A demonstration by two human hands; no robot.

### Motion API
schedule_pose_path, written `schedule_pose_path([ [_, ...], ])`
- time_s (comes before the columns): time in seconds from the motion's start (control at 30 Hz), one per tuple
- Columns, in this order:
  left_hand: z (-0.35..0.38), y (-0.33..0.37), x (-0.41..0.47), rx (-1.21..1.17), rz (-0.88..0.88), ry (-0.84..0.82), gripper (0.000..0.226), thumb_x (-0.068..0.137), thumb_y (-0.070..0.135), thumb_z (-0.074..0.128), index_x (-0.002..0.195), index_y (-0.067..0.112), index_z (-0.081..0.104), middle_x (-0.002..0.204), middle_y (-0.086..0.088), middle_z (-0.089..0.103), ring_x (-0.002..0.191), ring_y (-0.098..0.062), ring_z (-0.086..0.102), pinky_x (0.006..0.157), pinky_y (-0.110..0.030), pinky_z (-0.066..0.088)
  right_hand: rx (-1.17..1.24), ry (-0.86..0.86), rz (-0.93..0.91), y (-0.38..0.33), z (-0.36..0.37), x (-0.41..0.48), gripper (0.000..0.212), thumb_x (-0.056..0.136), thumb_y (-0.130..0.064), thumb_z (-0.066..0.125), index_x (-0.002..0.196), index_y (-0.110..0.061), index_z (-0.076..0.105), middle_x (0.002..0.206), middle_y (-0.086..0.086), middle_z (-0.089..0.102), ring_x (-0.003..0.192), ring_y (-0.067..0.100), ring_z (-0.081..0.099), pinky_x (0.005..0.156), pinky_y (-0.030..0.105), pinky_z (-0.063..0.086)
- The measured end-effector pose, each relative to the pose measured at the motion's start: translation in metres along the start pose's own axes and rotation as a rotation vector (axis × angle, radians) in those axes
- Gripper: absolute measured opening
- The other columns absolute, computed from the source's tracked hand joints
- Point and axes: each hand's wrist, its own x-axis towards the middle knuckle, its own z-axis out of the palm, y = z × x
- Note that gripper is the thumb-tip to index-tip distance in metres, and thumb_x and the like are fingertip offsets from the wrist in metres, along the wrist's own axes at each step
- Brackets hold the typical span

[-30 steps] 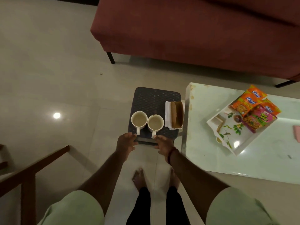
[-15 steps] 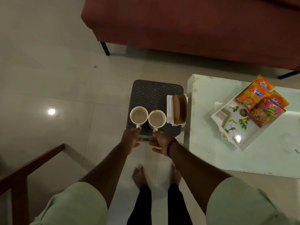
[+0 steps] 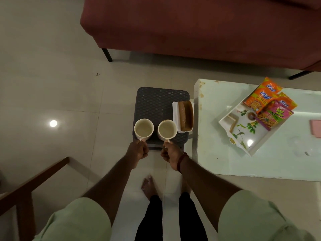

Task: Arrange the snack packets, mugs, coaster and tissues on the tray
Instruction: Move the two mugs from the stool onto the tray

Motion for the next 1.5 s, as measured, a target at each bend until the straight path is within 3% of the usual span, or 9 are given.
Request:
schedule_pose_path([
  [0.33,0.048,-0.004,-0.075,0.129,0.026,-0.082,0.025,0.102,0.016,0.040,0.081,0.011,0.052,0.067,-0.008,0.050,0.061,-0.016,0.046,0.060,-0.028,0.041,0.107,0.039,-0.031,0.012,-0.067,-0.058,0.026,0.103,-0.031,0.038,0.085,-0.020,0.052,0.060,-0.003,0.050,0.057,0.011,0.046,0.057,0.023,0.037],
  [0.57,0.149,0.019,-0.107,0.166,0.046,-0.125,0.030,0.104,0.018,0.039,0.076,0.012,0.048,0.066,-0.009,0.043,0.057,-0.015,0.039,0.058,-0.027,0.034,0.201,0.128,-0.070,-0.001,-0.155,-0.079,0.025,0.101,-0.020,0.041,0.077,-0.019,0.047,0.059,0.000,0.043,0.054,0.013,0.042,0.054,0.024,0.032],
  [0.73,0.232,0.045,-0.110,0.242,0.066,-0.181,0.023,0.105,0.020,0.038,0.091,0.010,0.052,0.070,-0.007,0.049,0.064,-0.015,0.046,0.065,-0.029,0.041,0.187,0.145,-0.074,-0.023,-0.244,-0.075,0.020,0.100,-0.018,0.041,0.081,-0.016,0.046,0.062,0.001,0.043,0.055,0.014,0.041,0.054,0.024,0.030],
  [1.03,0.365,0.083,-0.070,0.329,0.064,-0.207,0.026,0.103,0.019,0.041,0.081,0.009,0.051,0.072,-0.010,0.049,0.063,-0.017,0.046,0.063,-0.026,0.044,0.339,0.212,-0.121,-0.059,-0.355,-0.045,0.028,0.104,-0.027,0.036,0.082,-0.019,0.051,0.057,-0.004,0.047,0.057,0.012,0.036,0.055,0.024,0.031],
  [1.13,0.401,0.086,-0.045,0.348,0.054,-0.253,0.028,0.103,0.018,0.041,0.077,0.013,0.050,0.069,-0.007,0.048,0.059,-0.015,0.045,0.058,-0.023,0.041,0.396,0.242,-0.110,-0.070,-0.380,-0.030,0.027,0.104,-0.027,0.036,0.085,-0.018,0.051,0.067,0.000,0.045,0.058,0.013,0.038,0.055,0.023,0.032],
  [1.37,0.443,0.086,0.004,0.545,0.128,-0.330,0.022,0.101,0.019,0.043,0.085,0.009,0.054,0.074,-0.012,0.053,0.068,-0.020,0.051,0.066,-0.030,0.049,0.516,0.278,-0.084,-0.083,-0.405,0.017,0.024,0.102,-0.021,0.037,0.080,-0.016,0.045,0.065,0.001,0.040,0.055,0.013,0.034,0.052,0.022,0.029],
  [1.5,0.460,0.082,0.028,0.572,0.145,-0.374,0.021,0.101,0.016,0.042,0.084,0.008,0.050,0.068,-0.009,0.048,0.059,-0.017,0.045,0.057,-0.026,0.043,0.591,0.306,-0.065,-0.080,-0.408,0.042,0.022,0.101,-0.021,0.036,0.081,-0.015,0.043,0.066,-0.001,0.039,0.055,0.012,0.033,0.049,0.019,0.033],
])
